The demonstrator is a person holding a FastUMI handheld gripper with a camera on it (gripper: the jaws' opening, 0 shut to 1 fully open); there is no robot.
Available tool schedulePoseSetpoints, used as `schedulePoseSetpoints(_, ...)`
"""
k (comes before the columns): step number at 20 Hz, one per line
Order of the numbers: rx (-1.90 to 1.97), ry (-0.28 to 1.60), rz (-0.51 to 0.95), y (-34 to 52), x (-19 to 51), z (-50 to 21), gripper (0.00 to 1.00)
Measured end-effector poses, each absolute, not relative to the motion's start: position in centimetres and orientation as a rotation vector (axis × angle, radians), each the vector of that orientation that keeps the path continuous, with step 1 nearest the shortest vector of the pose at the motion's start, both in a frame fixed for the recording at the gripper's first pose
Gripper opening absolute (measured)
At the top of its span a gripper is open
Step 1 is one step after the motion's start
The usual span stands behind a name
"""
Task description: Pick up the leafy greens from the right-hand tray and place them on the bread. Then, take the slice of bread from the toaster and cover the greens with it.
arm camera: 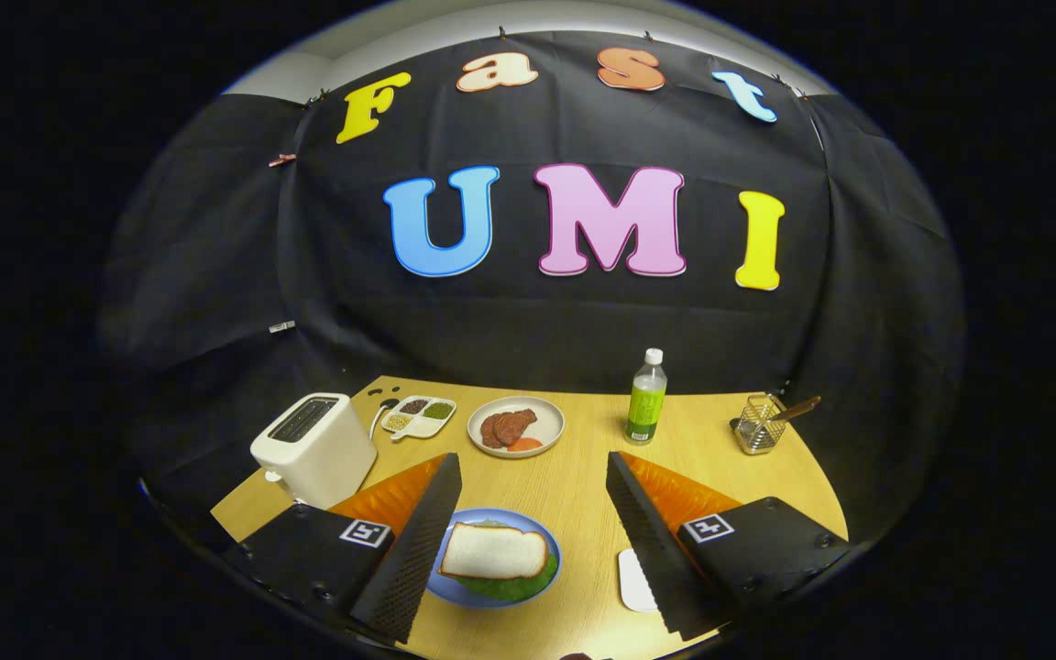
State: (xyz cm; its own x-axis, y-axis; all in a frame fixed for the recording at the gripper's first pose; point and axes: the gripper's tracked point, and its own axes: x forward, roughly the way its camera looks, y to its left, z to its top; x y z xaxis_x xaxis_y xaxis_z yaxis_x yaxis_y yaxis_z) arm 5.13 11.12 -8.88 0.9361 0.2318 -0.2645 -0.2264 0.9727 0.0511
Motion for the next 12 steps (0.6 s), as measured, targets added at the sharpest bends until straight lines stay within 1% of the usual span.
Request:
schedulePoseSetpoints(3,0.075,0.209,0.253,10.6,3.7,-6.2,0.99)
schedulePoseSetpoints(8,0.068,0.116,0.153,6.1,2.5,-4.6,0.99)
schedulePoseSetpoints(10,0.063,0.127,0.107,4.6,2.1,-5.3,0.99)
schedulePoseSetpoints(12,0.072,0.158,0.091,3.9,1.7,-6.1,0.99)
